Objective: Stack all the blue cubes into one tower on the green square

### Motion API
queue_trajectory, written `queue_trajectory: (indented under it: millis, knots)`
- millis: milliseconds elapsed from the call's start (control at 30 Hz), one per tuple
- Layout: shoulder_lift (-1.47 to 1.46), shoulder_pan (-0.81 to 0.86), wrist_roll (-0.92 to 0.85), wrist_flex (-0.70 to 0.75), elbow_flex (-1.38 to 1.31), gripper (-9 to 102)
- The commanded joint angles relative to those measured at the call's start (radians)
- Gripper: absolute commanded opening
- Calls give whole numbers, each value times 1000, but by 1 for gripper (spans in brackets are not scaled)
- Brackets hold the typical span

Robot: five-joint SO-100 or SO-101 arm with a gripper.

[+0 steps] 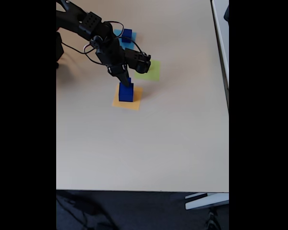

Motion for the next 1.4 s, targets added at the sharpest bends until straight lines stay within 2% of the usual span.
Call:
queue_trajectory:
  millis: [0, 133, 467, 633, 833, 1067, 1233, 1367]
  knots:
    - [52, -6, 11, 3, -8, 4]
    - [72, -28, 31, 17, -38, 4]
    - [71, -103, 112, 187, -285, 4]
    - [69, -215, 250, 278, -347, 4]
    - [69, -365, 434, 304, -295, 4]
    - [25, -508, 588, 267, -261, 4]
    - [6, -588, 676, 135, -164, 4]
    - [5, -641, 755, -35, -26, 4]
